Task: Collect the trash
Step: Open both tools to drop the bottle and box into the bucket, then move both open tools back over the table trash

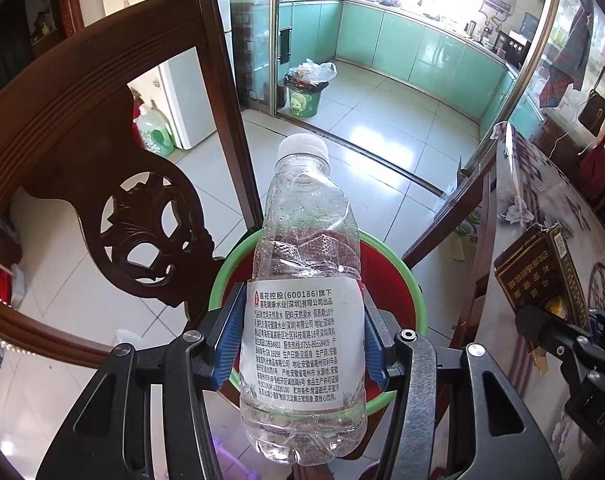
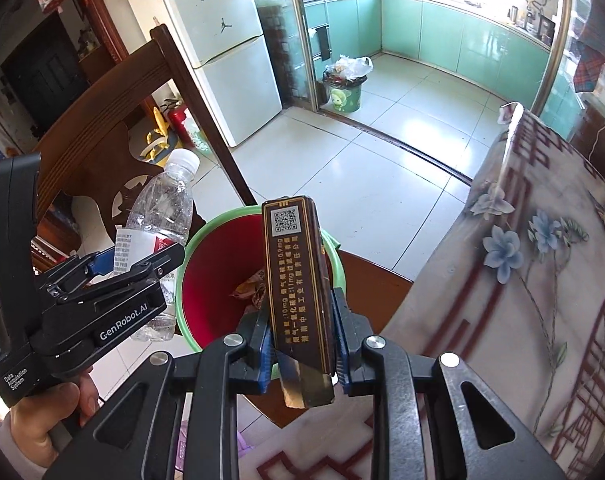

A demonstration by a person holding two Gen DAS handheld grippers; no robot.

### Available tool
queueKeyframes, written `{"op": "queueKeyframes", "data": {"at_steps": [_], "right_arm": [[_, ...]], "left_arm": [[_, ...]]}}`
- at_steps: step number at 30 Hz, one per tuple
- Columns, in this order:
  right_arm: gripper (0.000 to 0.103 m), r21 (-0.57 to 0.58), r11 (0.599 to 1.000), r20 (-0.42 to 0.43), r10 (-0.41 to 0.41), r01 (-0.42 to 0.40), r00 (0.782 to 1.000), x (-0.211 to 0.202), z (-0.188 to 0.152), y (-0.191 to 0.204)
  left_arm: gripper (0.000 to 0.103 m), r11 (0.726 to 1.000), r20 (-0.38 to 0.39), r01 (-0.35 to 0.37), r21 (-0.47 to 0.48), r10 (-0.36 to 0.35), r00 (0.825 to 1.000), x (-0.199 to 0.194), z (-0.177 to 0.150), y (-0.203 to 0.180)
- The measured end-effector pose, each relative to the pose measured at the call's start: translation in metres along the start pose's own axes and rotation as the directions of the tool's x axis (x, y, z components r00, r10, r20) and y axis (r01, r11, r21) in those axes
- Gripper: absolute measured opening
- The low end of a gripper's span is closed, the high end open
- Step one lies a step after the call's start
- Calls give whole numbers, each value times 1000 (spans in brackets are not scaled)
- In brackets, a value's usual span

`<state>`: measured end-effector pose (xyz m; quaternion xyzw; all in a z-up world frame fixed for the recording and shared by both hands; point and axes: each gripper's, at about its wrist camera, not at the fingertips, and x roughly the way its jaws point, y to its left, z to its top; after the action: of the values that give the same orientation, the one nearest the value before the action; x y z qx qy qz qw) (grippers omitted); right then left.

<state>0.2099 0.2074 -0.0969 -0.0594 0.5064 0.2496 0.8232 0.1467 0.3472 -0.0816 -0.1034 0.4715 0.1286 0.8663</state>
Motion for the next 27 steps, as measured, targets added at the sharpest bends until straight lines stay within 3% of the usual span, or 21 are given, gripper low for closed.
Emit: {"op": "queueKeyframes", "data": {"at_steps": [19, 21, 23, 24, 27], "right_arm": [[26, -29, 997, -20, 76, -77, 997, 33, 10, 7], [29, -30, 995, -13, 98, -98, 995, 33, 10, 8], [35, -33, 994, -5, 100, -100, 995, 33, 9, 10], [37, -30, 994, 15, 102, -101, 995, 31, 9, 10], [48, -12, 995, 63, 101, -101, 993, 24, 7, 6]], "left_arm": [[51, 1000, -40, 21, -19, -22, 999, 28, 16, 8], [59, 999, -44, 29, -16, -29, 999, 29, 17, 8], [96, 1000, -27, 14, -19, -15, 1000, 25, 17, 8], [101, 1000, -9, 2, -21, -2, 1000, 21, 16, 8], [102, 1000, 33, -13, -28, 14, 999, 8, 16, 8]]}}
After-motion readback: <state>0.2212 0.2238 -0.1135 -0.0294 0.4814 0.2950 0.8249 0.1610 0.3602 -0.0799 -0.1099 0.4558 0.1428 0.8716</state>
